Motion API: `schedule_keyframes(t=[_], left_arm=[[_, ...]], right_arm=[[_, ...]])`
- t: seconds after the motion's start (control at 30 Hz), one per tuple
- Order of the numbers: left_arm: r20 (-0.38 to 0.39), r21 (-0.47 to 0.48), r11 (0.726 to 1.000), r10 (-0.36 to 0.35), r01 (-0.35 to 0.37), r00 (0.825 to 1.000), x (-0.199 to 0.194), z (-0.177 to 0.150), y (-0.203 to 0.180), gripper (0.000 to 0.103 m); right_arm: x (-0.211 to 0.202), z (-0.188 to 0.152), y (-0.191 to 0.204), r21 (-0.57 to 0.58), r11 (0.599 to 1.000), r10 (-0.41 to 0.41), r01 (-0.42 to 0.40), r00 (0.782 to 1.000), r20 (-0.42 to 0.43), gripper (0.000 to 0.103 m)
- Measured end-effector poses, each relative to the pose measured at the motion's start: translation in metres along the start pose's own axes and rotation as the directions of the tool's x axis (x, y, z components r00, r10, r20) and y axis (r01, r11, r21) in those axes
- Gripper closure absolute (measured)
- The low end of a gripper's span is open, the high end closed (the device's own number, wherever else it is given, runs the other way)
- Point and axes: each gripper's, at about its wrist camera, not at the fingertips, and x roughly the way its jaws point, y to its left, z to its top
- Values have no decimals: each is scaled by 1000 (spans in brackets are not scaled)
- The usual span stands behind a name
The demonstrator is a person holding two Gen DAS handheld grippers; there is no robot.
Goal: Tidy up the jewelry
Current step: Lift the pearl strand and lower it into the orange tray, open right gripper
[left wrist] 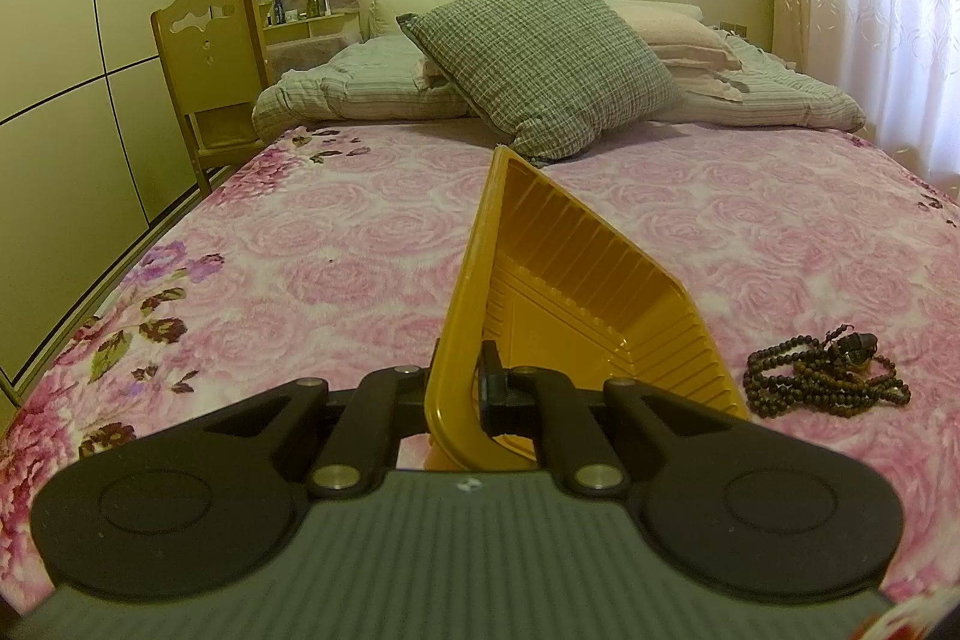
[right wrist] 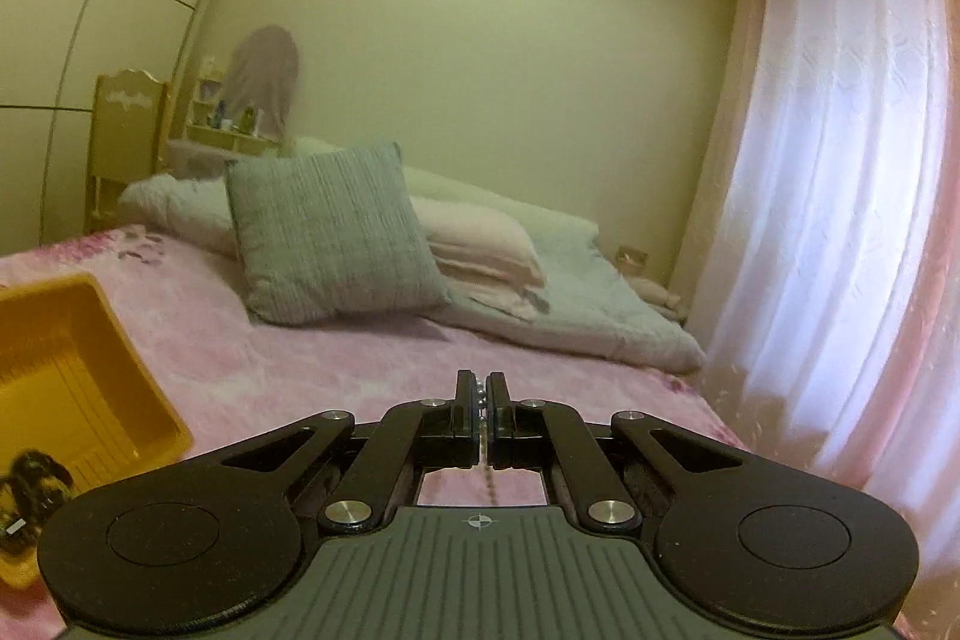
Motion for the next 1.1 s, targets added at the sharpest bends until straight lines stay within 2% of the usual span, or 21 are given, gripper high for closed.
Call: schedule_keyframes(t=[0.2, 0.33, 0.57, 0.8, 0.93, 1.1], left_arm=[[0, 0, 1000, -1, 1, 1000, 0, 0, 0, 96], [0, -1, 1000, -1, 1, 1000, 0, 0, 0, 96], [1, -3, 1000, -3, 3, 1000, 0, 0, -1, 96], [7, -6, 1000, -10, 10, 1000, 0, 1, -5, 96], [7, -8, 1000, -10, 10, 1000, 0, 2, -5, 96], [8, -10, 1000, -11, 11, 1000, 0, 2, -4, 96]], right_arm=[[-4, 14, 17, 29, 993, 110, -110, 994, 26, 101], [0, 25, 42, 50, 977, 207, -209, 977, 51, 101], [22, 52, 100, 78, 911, 399, -405, 913, 79, 101], [38, 75, 148, 54, 848, 522, -527, 848, 87, 101], [47, 78, 168, 55, 824, 560, -565, 825, 82, 101], [66, 70, 189, 43, 813, 580, -581, 814, 35, 101]])
